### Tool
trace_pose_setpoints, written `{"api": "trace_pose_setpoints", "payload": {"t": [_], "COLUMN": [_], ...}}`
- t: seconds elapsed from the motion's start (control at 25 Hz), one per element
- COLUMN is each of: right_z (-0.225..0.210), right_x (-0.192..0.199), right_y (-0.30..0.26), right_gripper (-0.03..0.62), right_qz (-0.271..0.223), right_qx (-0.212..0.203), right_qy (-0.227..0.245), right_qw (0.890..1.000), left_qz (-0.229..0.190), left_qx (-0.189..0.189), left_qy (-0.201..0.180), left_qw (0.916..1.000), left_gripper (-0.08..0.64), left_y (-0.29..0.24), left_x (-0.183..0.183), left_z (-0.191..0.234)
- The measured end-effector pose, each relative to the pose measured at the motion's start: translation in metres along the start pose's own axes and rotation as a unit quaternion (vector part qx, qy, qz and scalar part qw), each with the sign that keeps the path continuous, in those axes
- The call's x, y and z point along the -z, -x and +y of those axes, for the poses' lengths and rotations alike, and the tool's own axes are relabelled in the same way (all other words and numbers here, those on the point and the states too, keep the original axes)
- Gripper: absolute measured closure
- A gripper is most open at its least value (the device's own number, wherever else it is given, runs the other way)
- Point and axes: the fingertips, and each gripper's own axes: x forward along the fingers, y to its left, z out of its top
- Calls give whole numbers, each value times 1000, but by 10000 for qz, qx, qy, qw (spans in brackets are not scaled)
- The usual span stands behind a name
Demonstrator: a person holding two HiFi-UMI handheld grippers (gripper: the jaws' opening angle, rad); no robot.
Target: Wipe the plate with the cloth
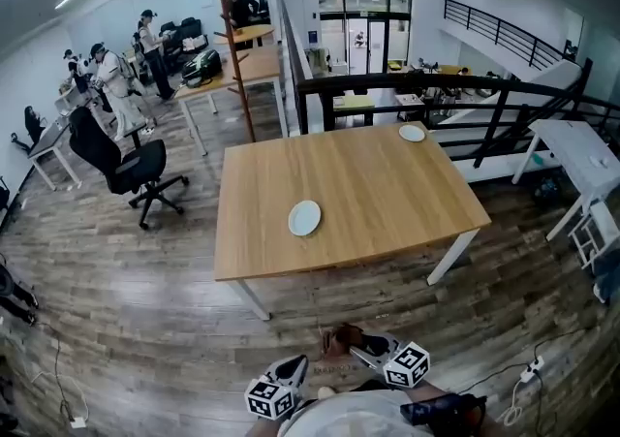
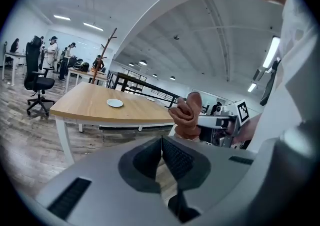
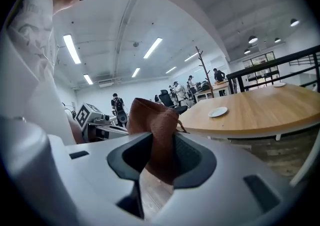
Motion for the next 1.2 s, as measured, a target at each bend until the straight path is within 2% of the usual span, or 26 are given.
{"api": "trace_pose_setpoints", "payload": {"t": [0.36, 1.2], "right_z": [0, 10], "right_x": [16, 18], "right_y": [8, 8], "right_gripper": [465, 465], "right_qz": [198, 306], "right_qx": [108, 29], "right_qy": [17, 72], "right_qw": [9997, 9995], "left_qz": [-19, -129], "left_qx": [-47, -124], "left_qy": [17, 67], "left_qw": [10000, 9998], "left_gripper": [548, 547], "left_y": [4, 15], "left_x": [7, 12], "left_z": [-10, -10]}}
